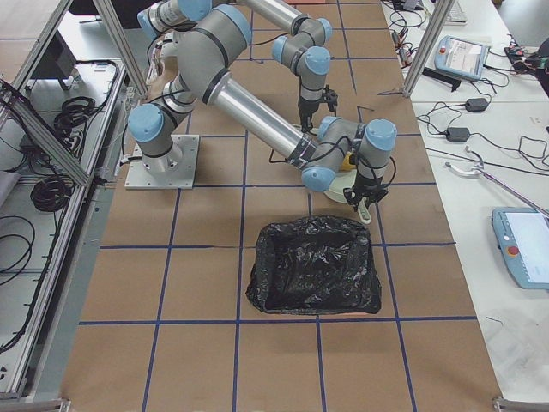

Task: Sweep and dump trash in nearest bin
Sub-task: 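Sweep the potato and bread into the dustpan with the left gripper's brush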

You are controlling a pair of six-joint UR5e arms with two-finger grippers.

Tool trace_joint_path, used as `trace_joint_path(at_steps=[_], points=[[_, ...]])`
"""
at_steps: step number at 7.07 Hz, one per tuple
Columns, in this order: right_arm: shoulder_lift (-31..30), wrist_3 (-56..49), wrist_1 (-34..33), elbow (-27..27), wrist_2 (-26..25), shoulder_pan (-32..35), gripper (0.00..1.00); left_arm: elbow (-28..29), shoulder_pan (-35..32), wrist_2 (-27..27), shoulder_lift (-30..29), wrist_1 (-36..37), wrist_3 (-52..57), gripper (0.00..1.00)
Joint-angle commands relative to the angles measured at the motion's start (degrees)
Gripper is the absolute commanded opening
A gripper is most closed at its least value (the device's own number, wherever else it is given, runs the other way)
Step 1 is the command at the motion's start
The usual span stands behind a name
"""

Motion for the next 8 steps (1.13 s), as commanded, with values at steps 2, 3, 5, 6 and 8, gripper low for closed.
trace_joint_path(at_steps=[2, 3, 5, 6, 8], points=[[-0.02, 0.0, 0.0, 0.04, 0.0, 0.0, 0.0, 3.97, -1.59, -3.09, -3.03, 0.92, 0.56, 0.0], [-0.02, 0.0, 0.0, 0.04, 0.0, 0.0, 0.0, 5.55, -1.94, -6.07, -4.61, 3.8, 0.48, 0.0], [-0.02, 0.0, 0.0, 0.12, 0.09, 0.0, 0.0, 6.53, -2.82, -9.42, -5.32, 7.43, 0.39, 0.0], [-0.02, 0.0, 0.0, 0.12, 0.09, 0.0, 0.0, 6.62, -3.0, -12.57, -5.59, 7.87, 0.3, 0.0], [-0.02, 0.0, 0.0, 0.12, 0.09, 0.0, 0.0, 6.7, -3.09, -17.78, -5.76, 11.2, 0.3, 0.0]])
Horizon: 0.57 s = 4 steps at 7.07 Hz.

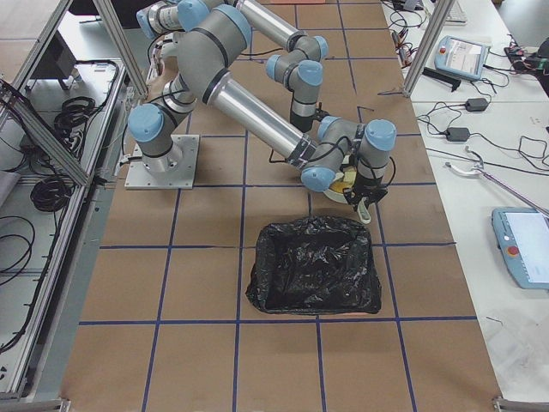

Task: Sweep and dump trash in nearest bin
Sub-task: 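Sweep the remaining bread into the dustpan with the brush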

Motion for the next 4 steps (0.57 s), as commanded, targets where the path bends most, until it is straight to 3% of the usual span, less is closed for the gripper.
trace_joint_path(at_steps=[1, 3, 4], points=[[0.0, 0.0, 0.0, 0.0, 0.0, 0.0, 0.0, 0.61, -0.06, -5.05, -0.22, 2.73, -0.1, 0.0], [0.0, 0.0, 0.09, 0.0, 0.09, 0.0, 0.0, 1.59, -0.06, -4.73, -0.31, 1.79, 0.51, 0.0], [-0.09, 0.0, 0.09, 0.0, 1.13, 0.0, 0.0, 1.33, 0.2, -1.07, 0.48, -0.57, 0.51, 0.0]])
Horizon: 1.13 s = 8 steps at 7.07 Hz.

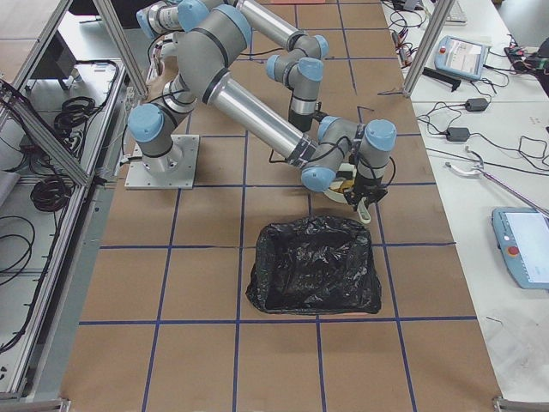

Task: Sweep and dump trash in nearest bin
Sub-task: 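Sweep the remaining bread into the dustpan with the brush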

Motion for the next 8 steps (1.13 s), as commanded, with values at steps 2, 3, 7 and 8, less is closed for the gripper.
trace_joint_path(at_steps=[2, 3, 7, 8], points=[[-0.06, 0.0, 0.09, 0.09, 1.03, 0.0, 0.0, -1.74, 0.47, 3.71, 1.96, -5.65, -0.04, 0.0], [-0.06, 0.0, 0.1, 0.0, 1.2, 0.0, 0.0, -3.75, 0.64, 5.19, 4.5, -7.59, -0.12, 0.0], [-0.15, 0.0, 0.88, 0.79, 3.22, 0.0, 0.01, -26.2, 4.23, 12.06, 21.96, -8.14, -0.57, 0.0], [-0.15, 0.09, 0.89, 0.79, 3.23, 0.09, 0.01, -33.15, 5.29, 11.97, 26.54, -8.05, -0.56, 0.0]])
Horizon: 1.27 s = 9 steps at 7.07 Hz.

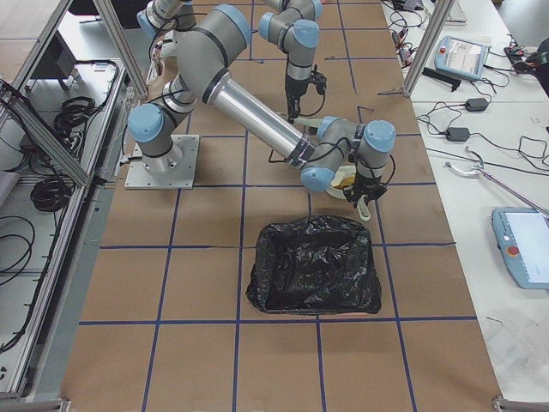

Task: Sweep and dump trash in nearest bin
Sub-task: 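Sweep the remaining bread into the dustpan with the brush, then lift the dustpan toward the trash bag with right gripper while left withdraws brush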

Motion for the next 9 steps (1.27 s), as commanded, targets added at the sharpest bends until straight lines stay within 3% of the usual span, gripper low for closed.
trace_joint_path(at_steps=[1, 4, 7, 9], points=[[-0.12, 0.07, 0.22, 0.18, 0.17, 0.07, 0.01, -15.3, 1.47, 0.14, 9.9, 0.53, -0.12, 0.0], [-0.73, 0.07, 0.66, 0.09, 0.96, 0.42, 0.0, -36.49, 2.26, 0.93, 22.3, 8.87, 0.05, 0.0], [-4.05, 0.07, 6.34, -0.35, 2.11, 0.25, 0.0, -52.67, 1.82, 3.48, 35.3, 14.75, 0.75, 0.0], [-8.62, 1.29, 11.97, -0.09, 2.11, 0.33, 0.0, -62.34, 1.38, 8.47, 43.31, 16.0, 1.89, 0.0]])
